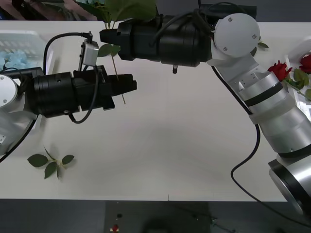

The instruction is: Put the red flowers into the right box and the blue flowers into the left box

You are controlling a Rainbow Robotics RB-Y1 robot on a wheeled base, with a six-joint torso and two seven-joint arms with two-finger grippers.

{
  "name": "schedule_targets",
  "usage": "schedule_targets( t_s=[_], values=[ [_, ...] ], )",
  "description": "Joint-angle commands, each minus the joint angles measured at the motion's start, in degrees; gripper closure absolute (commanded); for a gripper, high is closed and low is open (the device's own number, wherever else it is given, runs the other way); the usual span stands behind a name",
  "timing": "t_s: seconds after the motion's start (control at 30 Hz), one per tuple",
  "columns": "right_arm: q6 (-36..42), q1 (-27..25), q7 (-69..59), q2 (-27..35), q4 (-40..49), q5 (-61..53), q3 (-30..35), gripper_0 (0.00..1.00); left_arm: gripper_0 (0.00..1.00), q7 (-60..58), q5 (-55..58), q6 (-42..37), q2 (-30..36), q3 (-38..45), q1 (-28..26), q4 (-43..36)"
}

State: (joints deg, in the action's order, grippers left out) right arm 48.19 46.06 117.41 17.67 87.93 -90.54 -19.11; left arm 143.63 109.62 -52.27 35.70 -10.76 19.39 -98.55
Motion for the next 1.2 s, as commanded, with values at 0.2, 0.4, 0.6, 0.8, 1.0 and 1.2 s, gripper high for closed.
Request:
schedule_targets(
  t_s=[0.2, 0.4, 0.6, 0.8, 1.0, 1.2],
  values=[
    [-0.6, 0.6, 0.5, -0.3, 1.2, -0.2, -0.5, 1.00, 1.00, 1.7, 1.2, 0.9, 2.4, -0.2, 1.5, -1.2],
    [-0.5, 0.7, 1.2, -0.1, 1.2, 0.9, -0.4, 0.62, 1.00, 1.6, 1.7, 1.7, 2.8, -0.2, 1.5, -1.2],
    [-0.6, 0.8, 2.3, 0.3, 1.3, 1.4, -0.4, 0.37, 1.00, 1.7, 5.4, 3.5, 5.9, 0.0, 1.0, -1.2],
    [-0.6, 0.8, 3.1, 1.1, 1.3, 0.4, -0.3, 0.34, 1.00, 1.7, 7.3, 3.5, 17.3, 2.7, 0.2, -1.2],
    [0.4, 0.8, 4.2, 2.3, 1.3, -0.4, 0.2, 0.33, 1.00, 1.8, 2.1, 3.5, 31.7, 7.7, -5.5, 0.2],
    [9.8, 0.9, 6.8, 7.5, 1.3, -0.2, 4.3, 0.32, 1.00, 2.9, -9.2, 3.5, 42.7, 9.6, -9.3, 7.1]
  ],
)
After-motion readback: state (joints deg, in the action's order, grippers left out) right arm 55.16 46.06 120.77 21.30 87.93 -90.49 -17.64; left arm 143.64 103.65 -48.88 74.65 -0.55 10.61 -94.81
